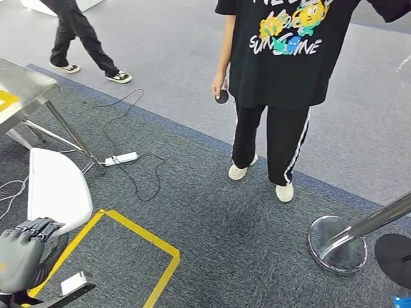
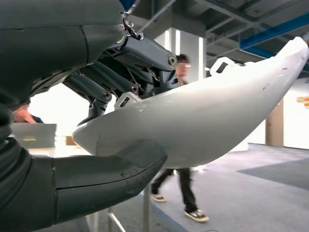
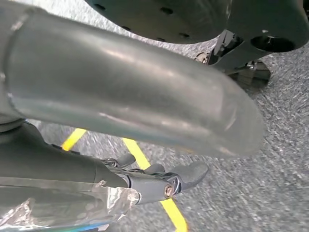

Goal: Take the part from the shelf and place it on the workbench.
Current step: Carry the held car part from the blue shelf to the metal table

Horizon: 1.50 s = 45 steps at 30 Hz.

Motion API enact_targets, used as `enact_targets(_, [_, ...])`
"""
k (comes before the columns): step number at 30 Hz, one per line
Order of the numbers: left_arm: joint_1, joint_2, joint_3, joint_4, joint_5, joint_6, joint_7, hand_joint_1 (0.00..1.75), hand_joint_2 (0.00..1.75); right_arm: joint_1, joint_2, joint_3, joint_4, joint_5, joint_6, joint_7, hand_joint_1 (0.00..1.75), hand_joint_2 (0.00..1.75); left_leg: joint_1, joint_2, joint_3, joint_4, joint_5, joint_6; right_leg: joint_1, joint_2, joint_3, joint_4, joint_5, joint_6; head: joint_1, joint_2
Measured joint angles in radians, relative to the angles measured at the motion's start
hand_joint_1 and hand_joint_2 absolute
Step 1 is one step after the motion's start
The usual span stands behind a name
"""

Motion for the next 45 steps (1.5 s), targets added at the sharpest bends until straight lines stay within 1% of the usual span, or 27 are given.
enact_targets(2, [-0.001, 0.002, 0.0, 0.001, 0.005, 0.002, 0.0, 1.5, 1.75, 0.005, -0.002, 0.0, 0.0, 0.003, -0.002, -0.005, 0.0, 0.0, -0.001, 0.032, -0.058, 0.129, -0.062, -0.002, 0.005, -0.03, -0.002, 0.0, -0.001, -0.004, -0.002, 0.0])
enact_targets(4, [0.002, 0.003, 0.0, 0.005, 0.009, 0.002, 0.0, 1.5, 1.75, 0.007, -0.003, 0.0, 0.0, 0.008, -0.006, -0.005, 0.0, 0.0, -0.002, 0.037, -0.077, 0.18, -0.068, 0.0, 0.008, -0.059, -0.003, 0.0, -0.003, -0.006, -0.002, 0.0])
enact_targets(6, [0.002, 0.002, 0.0, 0.008, 0.01, 0.001, 0.0, 1.5, 1.75, 0.004, -0.003, 0.0, 0.0, 0.013, -0.008, -0.002, 0.0, 0.0, -0.004, 0.054, -0.027, 0.094, -0.013, 0.005, 0.01, -0.085, 0.0, 0.0, -0.005, -0.006, -0.002, 0.0])
enact_targets(8, [-0.004, 0.002, 0.0, 0.009, 0.01, -0.004, 0.0, 1.5, 1.75, 0.002, -0.003, 0.0, 0.0, 0.017, -0.009, 0.002, 0.0, 0.0, -0.013, 0.104, 0.041, -0.031, 0.033, 0.014, 0.015, -0.109, 0.004, 0.001, -0.01, 0.0, -0.003, 0.0])
enact_targets(9, [-0.009, 0.001, 0.0, 0.01, 0.009, -0.008, 0.002, 1.5, 1.75, 0.002, -0.003, 0.001, 0.0, 0.019, -0.01, 0.004, 0.0, 0.0, -0.018, 0.121, 0.059, -0.068, 0.041, 0.02, 0.017, -0.121, 0.006, 0.002, -0.013, 0.004, -0.002, 0.0])
enact_targets(10, [-0.013, -0.001, -0.001, 0.012, 0.008, -0.012, 0.004, 1.5, 1.75, 0.001, -0.003, 0.001, 0.0, 0.021, -0.011, 0.006, 0.0, 0.0, -0.022, 0.125, 0.065, -0.083, 0.041, 0.026, 0.02, -0.132, 0.008, 0.001, -0.015, 0.008, -0.003, 0.0])
enact_targets(12, [-0.017, -0.005, -0.002, 0.017, 0.008, -0.02, 0.009, 1.5, 1.75, -0.003, -0.002, 0.001, 0.0, 0.024, -0.014, 0.012, 0.0, 0.0, -0.021, 0.1, 0.062, -0.089, 0.045, 0.039, 0.02, -0.152, 0.011, -0.001, -0.018, 0.018, -0.003, 0.0])
enact_targets(14, [-0.022, -0.01, -0.004, 0.022, 0.013, -0.024, 0.011, 1.5, 1.75, -0.009, 0.0, 0.003, 0.0, 0.028, -0.019, 0.018, 0.0, 0.0, -0.015, 0.076, 0.062, -0.094, 0.05, 0.05, 0.016, -0.113, -0.001, 0.03, -0.042, 0.03, 0.0, 0.0])
enact_targets(16, [-0.035, -0.018, -0.007, 0.024, 0.038, -0.03, 0.004, 1.5, 1.75, -0.011, 0.003, 0.004, 0.0, 0.031, -0.025, 0.023, 0.0, 0.0, -0.011, 0.053, 0.06, -0.096, 0.054, 0.057, 0.012, -0.048, -0.05, 0.14, -0.1, 0.04, 0.006, 0.0])
enact_targets(18, [-0.045, -0.027, -0.009, 0.026, 0.08, -0.047, -0.01, 1.5, 1.75, -0.009, 0.007, 0.005, 0.0, 0.033, -0.032, 0.029, 0.0, 0.0, -0.01, 0.027, 0.058, -0.095, 0.056, 0.06, 0.009, -0.026, -0.112, 0.262, -0.145, 0.044, 0.008, 0.0])
enact_targets(19, [-0.047, -0.033, -0.01, 0.026, 0.099, -0.057, -0.018, 1.5, 1.75, -0.009, 0.009, 0.005, 0.0, 0.034, -0.035, 0.031, 0.0, 0.0, -0.009, 0.013, 0.057, -0.095, 0.057, 0.06, 0.008, -0.023, -0.125, 0.281, -0.14, 0.045, 0.009, 0.0])
enact_targets(20, [-0.048, -0.039, -0.012, 0.026, 0.113, -0.067, -0.026, 1.5, 1.75, -0.01, 0.012, 0.005, 0.0, 0.035, -0.038, 0.032, 0.0, 0.0, -0.009, -0.002, 0.057, -0.094, 0.058, 0.058, 0.006, -0.021, -0.119, 0.261, -0.117, 0.046, 0.008, 0.0])
enact_targets(21, [-0.049, -0.045, -0.013, 0.026, 0.124, -0.074, -0.031, 1.5, 1.75, -0.011, 0.015, 0.005, 0.0, 0.035, -0.042, 0.032, 0.0, 0.0, -0.007, -0.016, 0.057, -0.094, 0.059, 0.056, 0.004, -0.013, -0.096, 0.207, -0.08, 0.046, 0.009, 0.0])
enact_targets(23, [-0.05, -0.052, -0.014, 0.026, 0.137, -0.082, -0.037, 1.5, 1.75, -0.013, 0.023, 0.005, 0.0, 0.034, -0.052, 0.033, 0.0, 0.0, -0.006, -0.043, 0.054, -0.09, 0.06, 0.047, -0.007, 0.037, -0.036, 0.073, -0.022, 0.047, 0.009, 0.0])
enact_targets(25, [-0.05, -0.056, -0.014, 0.025, 0.146, -0.084, -0.04, 1.5, 1.75, -0.014, 0.034, 0.005, 0.0, 0.034, -0.062, 0.035, 0.0, 0.0, -0.004, -0.068, 0.045, -0.088, 0.066, 0.033, -0.011, 0.069, -0.006, 0.011, -0.009, 0.041, 0.008, 0.0])
enact_targets(27, [-0.047, -0.058, -0.012, 0.025, 0.159, -0.087, -0.046, 1.5, 1.75, -0.015, 0.043, 0.005, 0.0, 0.034, -0.066, 0.04, 0.0, 0.0, 0.001, -0.092, 0.036, -0.092, 0.075, 0.017, -0.007, 0.048, -0.003, 0.008, -0.006, 0.026, 0.007, 0.0])
enact_targets(28, [-0.044, -0.06, -0.01, 0.025, 0.167, -0.091, -0.051, 1.5, 1.75, -0.017, 0.048, 0.005, 0.0, 0.034, -0.066, 0.042, 0.0, 0.0, 0.001, -0.085, 0.032, -0.089, 0.074, 0.012, -0.007, 0.035, -0.004, 0.007, -0.003, 0.019, 0.007, 0.0])
enact_targets(30, [-0.044, -0.063, -0.004, 0.025, 0.188, -0.104, -0.064, 1.5, 1.75, -0.02, 0.056, 0.005, 0.0, 0.033, -0.065, 0.045, 0.0, 0.0, -0.002, -0.035, 0.005, -0.036, 0.038, 0.007, -0.007, 0.008, -0.005, 0.003, 0.003, 0.007, 0.0, 0.0])
enact_targets(32, [-0.05, -0.069, 0.003, 0.025, 0.218, -0.124, -0.079, 1.5, 1.75, -0.022, 0.061, 0.005, 0.001, 0.032, -0.065, 0.049, 0.0, 0.0, -0.006, 0.021, -0.052, 0.091, -0.031, 0.003, -0.003, -0.02, -0.008, 0.003, 0.003, 0.0, -0.006, 0.0])
enact_targets(34, [-0.053, -0.078, 0.011, 0.025, 0.245, -0.139, -0.09, 1.5, 1.75, -0.023, 0.063, 0.005, 0.001, 0.031, -0.065, 0.055, 0.0, 0.0, -0.005, 0.037, -0.091, 0.184, -0.063, 0.002, 0.0, -0.052, -0.01, 0.003, 0.003, -0.002, -0.006, 0.0])
enact_targets(35, [-0.053, -0.082, 0.015, 0.025, 0.254, -0.143, -0.094, 1.5, 1.75, -0.024, 0.065, 0.005, 0.001, 0.031, -0.065, 0.058, 0.0, 0.0, -0.005, 0.04, -0.085, 0.18, -0.052, 0.002, 0.001, -0.066, -0.01, 0.003, 0.002, -0.003, -0.006, 0.0])
enact_targets(36, [-0.053, -0.085, 0.021, 0.025, 0.259, -0.145, -0.097, 1.5, 1.75, -0.027, 0.068, 0.005, 0.001, 0.031, -0.065, 0.061, 0.0, 0.0, -0.006, 0.047, -0.059, 0.138, -0.025, 0.003, 0.001, -0.08, -0.009, 0.003, 0.002, -0.002, -0.006, 0.0])
enact_targets(38, [-0.056, -0.089, 0.032, 0.025, 0.266, -0.145, -0.103, 1.5, 1.75, -0.032, 0.075, 0.005, 0.001, 0.031, -0.066, 0.065, 0.0, 0.0, -0.011, 0.098, 0.019, 0.004, 0.028, 0.008, 0.006, -0.103, -0.005, 0.004, -0.002, 0.003, -0.007, 0.0])
enact_targets(40, [-0.061, -0.094, 0.041, 0.025, 0.269, -0.145, -0.107, 1.5, 1.75, -0.036, 0.08, 0.005, 0.001, 0.031, -0.066, 0.067, 0.0, 0.0, -0.017, 0.135, 0.061, -0.076, 0.044, 0.02, 0.013, -0.123, -0.001, 0.005, -0.008, 0.011, -0.008, 0.0])
enact_targets(42, [-0.061, -0.099, 0.048, 0.024, 0.27, -0.144, -0.109, 1.5, 1.75, -0.038, 0.081, 0.005, 0.002, 0.031, -0.066, 0.068, 0.0, 0.0, -0.02, 0.117, 0.06, -0.085, 0.042, 0.034, 0.016, -0.148, 0.005, 0.001, -0.012, 0.02, -0.007, 0.0])
enact_targets(43, [-0.059, -0.1, 0.051, 0.024, 0.27, -0.144, -0.11, 1.5, 1.75, -0.04, 0.081, 0.005, 0.002, 0.031, -0.066, 0.069, 0.0, 0.0, -0.018, 0.104, 0.059, -0.087, 0.044, 0.039, 0.014, -0.148, 0.006, 0.003, -0.016, 0.025, -0.008, 0.0])
enact_targets(45, [-0.059, -0.103, 0.056, 0.023, 0.27, -0.144, -0.114, 1.5, 1.75, -0.044, 0.083, 0.005, 0.002, 0.031, -0.066, 0.069, 0.0, 0.0, -0.012, 0.078, 0.058, -0.09, 0.049, 0.05, 0.01, -0.099, -0.014, 0.051, -0.048, 0.037, -0.005, 0.0])
